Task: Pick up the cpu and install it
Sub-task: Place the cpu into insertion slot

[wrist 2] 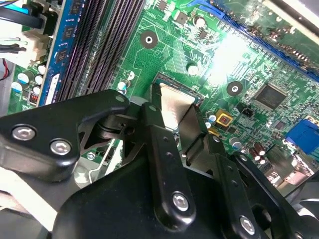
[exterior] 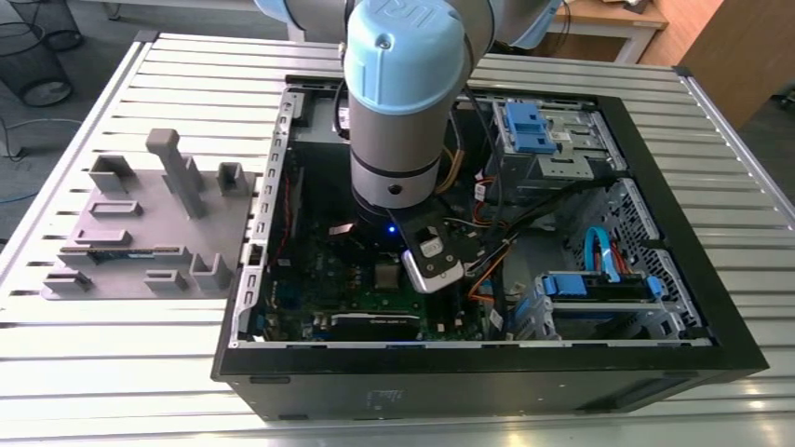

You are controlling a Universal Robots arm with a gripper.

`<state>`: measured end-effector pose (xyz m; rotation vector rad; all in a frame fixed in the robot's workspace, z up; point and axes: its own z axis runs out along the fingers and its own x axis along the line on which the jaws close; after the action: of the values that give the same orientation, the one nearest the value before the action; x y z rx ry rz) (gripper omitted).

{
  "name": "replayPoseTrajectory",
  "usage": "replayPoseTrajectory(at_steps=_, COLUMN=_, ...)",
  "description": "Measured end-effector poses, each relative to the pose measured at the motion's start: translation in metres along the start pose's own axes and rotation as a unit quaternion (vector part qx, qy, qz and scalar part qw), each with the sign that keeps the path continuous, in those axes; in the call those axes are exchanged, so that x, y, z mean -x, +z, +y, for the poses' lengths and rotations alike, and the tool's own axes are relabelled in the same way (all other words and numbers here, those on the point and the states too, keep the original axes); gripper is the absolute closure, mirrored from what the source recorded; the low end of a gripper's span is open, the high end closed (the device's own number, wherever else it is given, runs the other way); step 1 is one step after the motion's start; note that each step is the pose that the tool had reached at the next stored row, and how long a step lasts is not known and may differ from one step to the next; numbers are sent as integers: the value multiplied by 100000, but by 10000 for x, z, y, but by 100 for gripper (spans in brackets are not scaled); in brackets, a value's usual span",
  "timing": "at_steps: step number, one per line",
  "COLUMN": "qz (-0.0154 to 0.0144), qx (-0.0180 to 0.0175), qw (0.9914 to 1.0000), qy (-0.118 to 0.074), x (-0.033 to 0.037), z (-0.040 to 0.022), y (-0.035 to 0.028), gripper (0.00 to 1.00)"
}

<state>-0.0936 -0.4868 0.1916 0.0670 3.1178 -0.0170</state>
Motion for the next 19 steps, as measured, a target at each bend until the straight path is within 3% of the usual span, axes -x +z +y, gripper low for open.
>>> replayPoseTrajectory(at_steps=12, qz=-1, qx=8, qw=100000, qy=-1, x=0, z=0, y=1, gripper=61)
replayPoseTrajectory(at_steps=19, qz=1, qx=7, qw=100000, qy=19, x=12, z=0, y=-70, gripper=61)
